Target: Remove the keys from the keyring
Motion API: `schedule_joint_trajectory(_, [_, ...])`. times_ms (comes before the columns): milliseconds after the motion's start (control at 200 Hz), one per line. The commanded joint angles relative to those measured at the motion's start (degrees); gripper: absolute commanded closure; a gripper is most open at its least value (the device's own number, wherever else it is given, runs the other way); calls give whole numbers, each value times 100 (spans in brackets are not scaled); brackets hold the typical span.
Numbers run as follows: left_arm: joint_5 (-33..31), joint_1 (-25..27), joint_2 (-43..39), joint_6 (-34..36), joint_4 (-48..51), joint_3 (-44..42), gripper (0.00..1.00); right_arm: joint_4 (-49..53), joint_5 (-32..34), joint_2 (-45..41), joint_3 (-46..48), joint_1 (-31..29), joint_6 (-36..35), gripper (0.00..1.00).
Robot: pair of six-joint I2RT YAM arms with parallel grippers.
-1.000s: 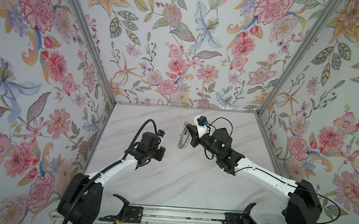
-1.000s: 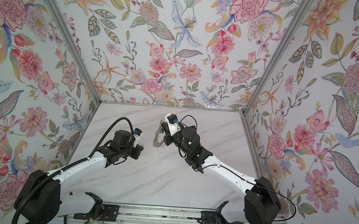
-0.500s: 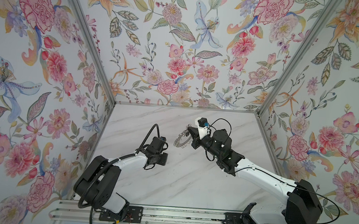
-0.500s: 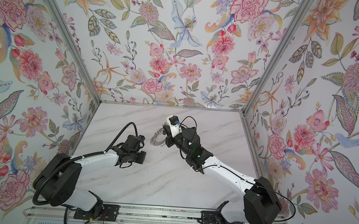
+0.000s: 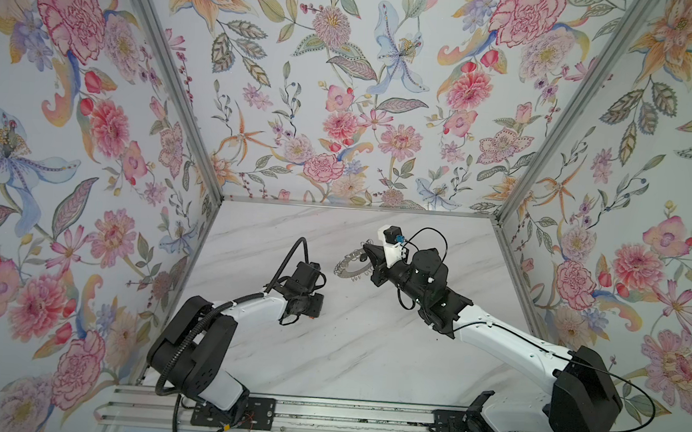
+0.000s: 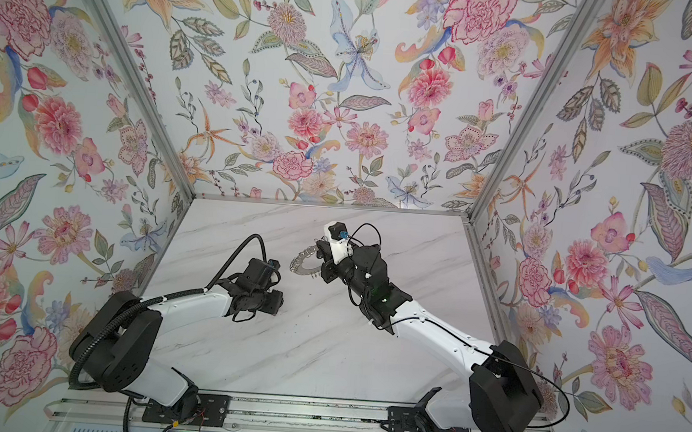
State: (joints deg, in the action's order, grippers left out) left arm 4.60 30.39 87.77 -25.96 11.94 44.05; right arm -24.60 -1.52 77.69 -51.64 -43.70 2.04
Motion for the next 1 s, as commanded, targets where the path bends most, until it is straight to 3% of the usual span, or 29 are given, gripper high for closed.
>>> schedule_joint_trajectory(0, [-242,39,-322,187,430,348,43,-142,-111,-30,-59,45,103,100])
schedule_joint_trajectory(130, [-292,25,-783,505,792,670,33,-80,-146,4,-124,60,103,100])
schedule_joint_trajectory(430, [-43,35,-1525,1418,1420,1466,28,-34,-176,97,-257,80,112,100])
schedule_joint_trajectory(696, [540,63,-1911,1611,1541,2034,28,-1,-229,174,-364,81,112,100])
schedule_joint_trajectory(991, [1193,408,-1807,1330,1130,2268,33,33,-303,247,-485,73,147,100])
